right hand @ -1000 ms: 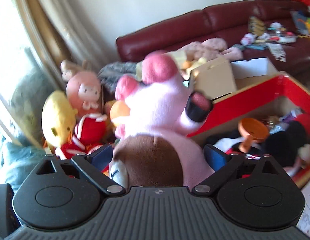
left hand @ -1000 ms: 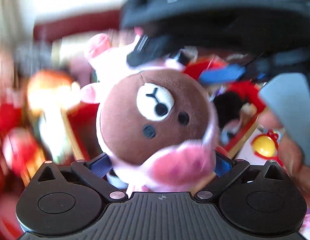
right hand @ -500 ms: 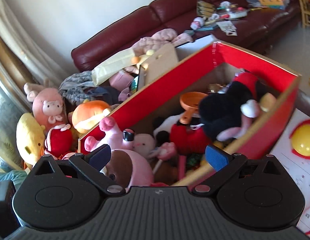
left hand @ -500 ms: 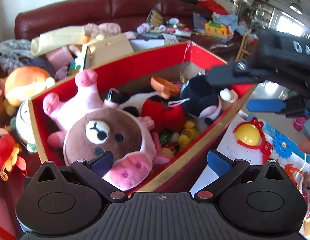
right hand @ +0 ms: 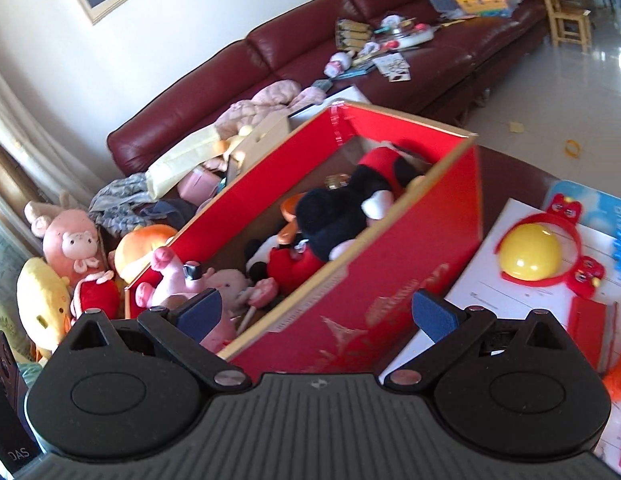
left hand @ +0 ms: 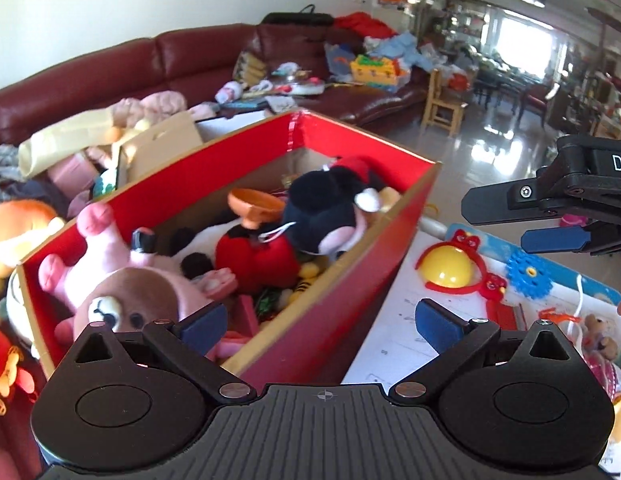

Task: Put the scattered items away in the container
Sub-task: 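Move both grippers back over the toys on the table, then lower the left gripper onto the red headband while the right gripper approaches it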

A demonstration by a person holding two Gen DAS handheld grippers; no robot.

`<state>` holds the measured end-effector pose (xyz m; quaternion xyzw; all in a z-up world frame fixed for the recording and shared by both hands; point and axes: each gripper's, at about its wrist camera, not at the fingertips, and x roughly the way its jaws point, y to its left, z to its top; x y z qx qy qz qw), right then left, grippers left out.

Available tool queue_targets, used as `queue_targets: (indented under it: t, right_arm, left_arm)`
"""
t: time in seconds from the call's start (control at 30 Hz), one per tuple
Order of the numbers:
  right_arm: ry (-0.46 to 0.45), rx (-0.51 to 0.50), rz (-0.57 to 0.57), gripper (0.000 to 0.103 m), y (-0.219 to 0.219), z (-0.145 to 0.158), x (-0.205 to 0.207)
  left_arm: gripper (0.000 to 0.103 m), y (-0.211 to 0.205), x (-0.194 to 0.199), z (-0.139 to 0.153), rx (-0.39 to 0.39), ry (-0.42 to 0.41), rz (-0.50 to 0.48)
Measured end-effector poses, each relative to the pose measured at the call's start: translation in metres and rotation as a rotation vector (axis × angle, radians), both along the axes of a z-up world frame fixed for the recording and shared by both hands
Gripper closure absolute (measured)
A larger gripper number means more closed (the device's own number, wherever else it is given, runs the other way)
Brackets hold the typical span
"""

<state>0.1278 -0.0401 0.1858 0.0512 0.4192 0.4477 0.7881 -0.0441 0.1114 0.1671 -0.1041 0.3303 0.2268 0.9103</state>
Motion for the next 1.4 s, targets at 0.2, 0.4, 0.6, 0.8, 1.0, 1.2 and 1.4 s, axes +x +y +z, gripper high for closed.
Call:
queue_targets:
  t: [0.2,0.4,0.6,0.8,1.0,1.2,1.4]
  right_arm:
    - [-0.013,-0.011,-0.128,0.002,-0.073,-0.017,0.005]
    - [0.080,-0.024,-0.338,0.002,-0.160,-0.058,0.006]
    - [0.147,-0.093,-0.547,0.003,-0.231,-0.112,-0.010]
    - [0.265,-0.097,-0.659,0.006,-0.269,-0.168,-0.025]
    - [0.388,-0.062,-0.720,0.007,-0.286,-0.200,-0.032]
    - [0.406,-0.061,-0.734,0.007,-0.290,-0.205,-0.033]
    - [0.428,-0.053,-0.716,0.007,-0.287,-0.211,-0.037]
  left_arm:
    - [0.000,-0.035,0.020,-0.013,0.041,0.035,-0.146]
    - [0.000,-0.071,0.045,-0.050,0.065,0.114,-0.271]
    - [0.000,-0.119,0.067,-0.090,0.112,0.187,-0.431]
    - [0.001,-0.171,0.076,-0.131,0.138,0.235,-0.629]
    - [0.003,-0.214,0.087,-0.188,0.131,0.334,-0.730]
    - [0.006,-0.233,0.088,-0.222,0.177,0.422,-0.804]
    - [0.005,-0.206,0.092,-0.214,0.156,0.412,-0.718]
